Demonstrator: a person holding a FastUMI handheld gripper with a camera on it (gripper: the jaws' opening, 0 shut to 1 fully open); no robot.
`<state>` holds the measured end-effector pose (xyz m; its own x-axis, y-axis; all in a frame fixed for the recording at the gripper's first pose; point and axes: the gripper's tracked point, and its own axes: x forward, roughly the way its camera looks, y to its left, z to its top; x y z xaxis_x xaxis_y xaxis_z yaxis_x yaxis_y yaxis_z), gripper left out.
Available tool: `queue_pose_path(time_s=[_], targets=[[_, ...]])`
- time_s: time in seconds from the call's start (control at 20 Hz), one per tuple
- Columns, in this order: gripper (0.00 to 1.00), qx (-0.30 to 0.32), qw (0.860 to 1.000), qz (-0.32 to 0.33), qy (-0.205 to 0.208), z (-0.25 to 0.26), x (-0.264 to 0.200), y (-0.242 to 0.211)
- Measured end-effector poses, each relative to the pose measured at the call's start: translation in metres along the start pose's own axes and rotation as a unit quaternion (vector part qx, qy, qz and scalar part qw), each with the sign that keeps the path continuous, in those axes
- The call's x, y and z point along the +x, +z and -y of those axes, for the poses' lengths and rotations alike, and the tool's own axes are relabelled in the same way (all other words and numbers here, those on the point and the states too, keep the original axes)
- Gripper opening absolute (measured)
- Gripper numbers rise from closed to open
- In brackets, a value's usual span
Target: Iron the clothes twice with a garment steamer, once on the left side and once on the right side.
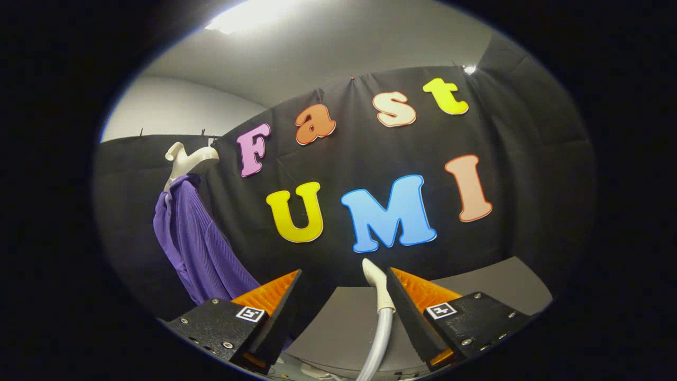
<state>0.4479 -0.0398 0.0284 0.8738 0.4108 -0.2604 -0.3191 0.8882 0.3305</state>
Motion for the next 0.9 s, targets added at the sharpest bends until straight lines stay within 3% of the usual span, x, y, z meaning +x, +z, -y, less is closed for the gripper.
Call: queue_pose_path(time_s=[0.5,0.9], targets=[[0.93,0.093,0.988,-0.122,-0.010,0.068,0.100,-0.054],[0.92,0.173,0.960,-0.222,0.006,0.085,0.135,-0.111]])
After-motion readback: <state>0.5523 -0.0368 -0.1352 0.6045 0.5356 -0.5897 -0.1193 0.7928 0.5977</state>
